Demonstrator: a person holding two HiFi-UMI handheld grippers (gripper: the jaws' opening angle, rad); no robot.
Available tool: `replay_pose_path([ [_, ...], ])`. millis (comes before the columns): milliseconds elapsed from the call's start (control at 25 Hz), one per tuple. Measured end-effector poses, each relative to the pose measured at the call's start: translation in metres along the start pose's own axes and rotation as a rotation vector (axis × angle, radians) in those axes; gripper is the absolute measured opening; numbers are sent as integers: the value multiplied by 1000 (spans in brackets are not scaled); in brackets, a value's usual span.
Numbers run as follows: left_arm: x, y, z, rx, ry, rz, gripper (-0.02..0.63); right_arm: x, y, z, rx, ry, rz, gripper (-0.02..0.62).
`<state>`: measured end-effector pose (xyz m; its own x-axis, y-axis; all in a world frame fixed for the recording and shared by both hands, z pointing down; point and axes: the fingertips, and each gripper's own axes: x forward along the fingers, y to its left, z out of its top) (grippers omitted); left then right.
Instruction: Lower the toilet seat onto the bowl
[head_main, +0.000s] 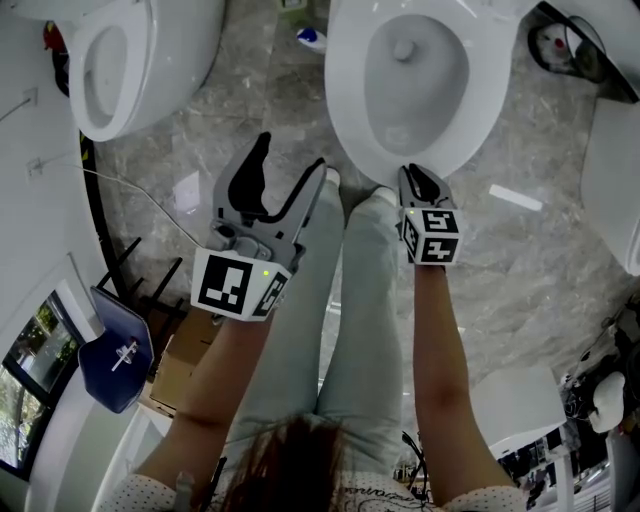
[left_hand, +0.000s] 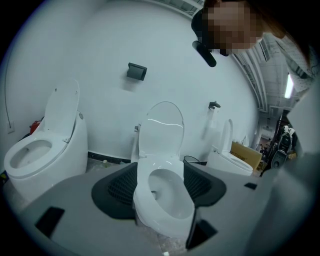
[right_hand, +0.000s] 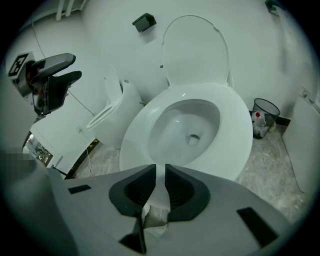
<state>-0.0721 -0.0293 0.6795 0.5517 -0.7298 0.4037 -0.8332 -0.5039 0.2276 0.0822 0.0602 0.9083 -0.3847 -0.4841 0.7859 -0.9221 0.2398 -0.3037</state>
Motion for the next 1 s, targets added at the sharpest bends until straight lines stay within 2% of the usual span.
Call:
replay_pose_path([
  [240,-4,-3,-3,-4,14,-6,273,1,3,-1,42,35,16,92],
  [440,-9,-11,12,7,8,-23,273,-21,11,25,89,-18,29,100],
  [680,-12,-19,53,34,-22,-32,273,-63,14,92,50,-121,17,97],
  [1000,-35,-29,123,51,-64,-37,273,-149,32,201,13,-288,-2,87],
])
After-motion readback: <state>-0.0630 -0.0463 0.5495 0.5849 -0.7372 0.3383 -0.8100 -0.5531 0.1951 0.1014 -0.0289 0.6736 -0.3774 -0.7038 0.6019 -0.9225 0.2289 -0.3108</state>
